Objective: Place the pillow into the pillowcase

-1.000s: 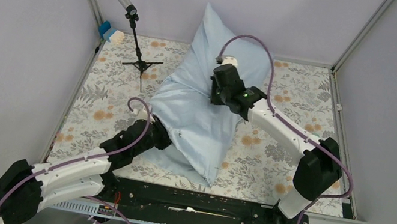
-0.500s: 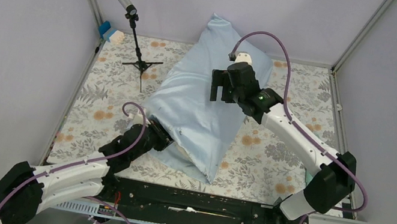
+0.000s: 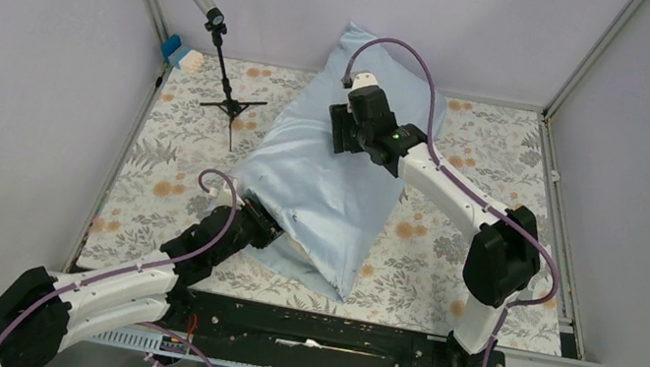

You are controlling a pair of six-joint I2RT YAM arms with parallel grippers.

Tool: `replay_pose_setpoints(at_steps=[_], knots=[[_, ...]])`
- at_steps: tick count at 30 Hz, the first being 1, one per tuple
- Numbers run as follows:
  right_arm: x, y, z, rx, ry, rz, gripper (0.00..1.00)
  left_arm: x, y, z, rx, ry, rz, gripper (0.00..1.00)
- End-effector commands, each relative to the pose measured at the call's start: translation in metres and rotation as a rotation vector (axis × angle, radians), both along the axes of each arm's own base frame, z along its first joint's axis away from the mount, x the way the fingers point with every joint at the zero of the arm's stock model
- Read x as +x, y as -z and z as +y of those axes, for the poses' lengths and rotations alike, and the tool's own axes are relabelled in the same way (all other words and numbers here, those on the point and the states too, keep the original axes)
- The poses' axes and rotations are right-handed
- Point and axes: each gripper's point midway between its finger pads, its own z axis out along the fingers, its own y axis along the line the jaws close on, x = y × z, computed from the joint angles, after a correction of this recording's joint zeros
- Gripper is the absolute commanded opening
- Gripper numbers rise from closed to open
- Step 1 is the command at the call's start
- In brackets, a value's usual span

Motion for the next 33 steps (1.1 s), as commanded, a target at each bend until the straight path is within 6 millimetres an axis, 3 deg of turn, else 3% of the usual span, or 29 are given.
replay_pose_setpoints(at_steps=[1,4,9,18,21,27,31,33], knots=[[0.015,-0.029,0.007,-0.023,-0.073,-0.104,0.66,0.001,0.012,0.006,0.03,-0.025,0.015,0.0],[0.018,-0.034,0.006,-0.048,-0.082,-0.134,0.65,0.001,0.013,0.003,0.028,-0.014,0.018,0.0],[0.021,-0.043,0.009,-0.094,-0.129,-0.195,0.73,0.0,0.015,0.004,0.035,-0.015,0.027,0.0],[0.028,-0.025,0.036,-0.124,-0.294,-0.202,0.72,-0.002,0.014,0.008,0.045,-0.023,0.027,0.0],[0.026,-0.022,0.045,-0.098,-0.326,-0.191,0.55,-0.003,0.013,0.009,0.036,-0.024,0.028,0.0],[0.027,-0.035,0.049,-0.035,-0.289,-0.19,0.01,-0.004,0.014,0.01,0.047,-0.022,0.03,0.0],[0.029,-0.059,0.047,0.01,-0.213,-0.189,0.0,-0.003,0.015,0.009,0.056,-0.017,0.03,0.0],[0.017,-0.081,0.058,0.068,-0.228,-0.191,0.0,-0.002,0.015,0.008,0.055,-0.015,0.028,0.0]])
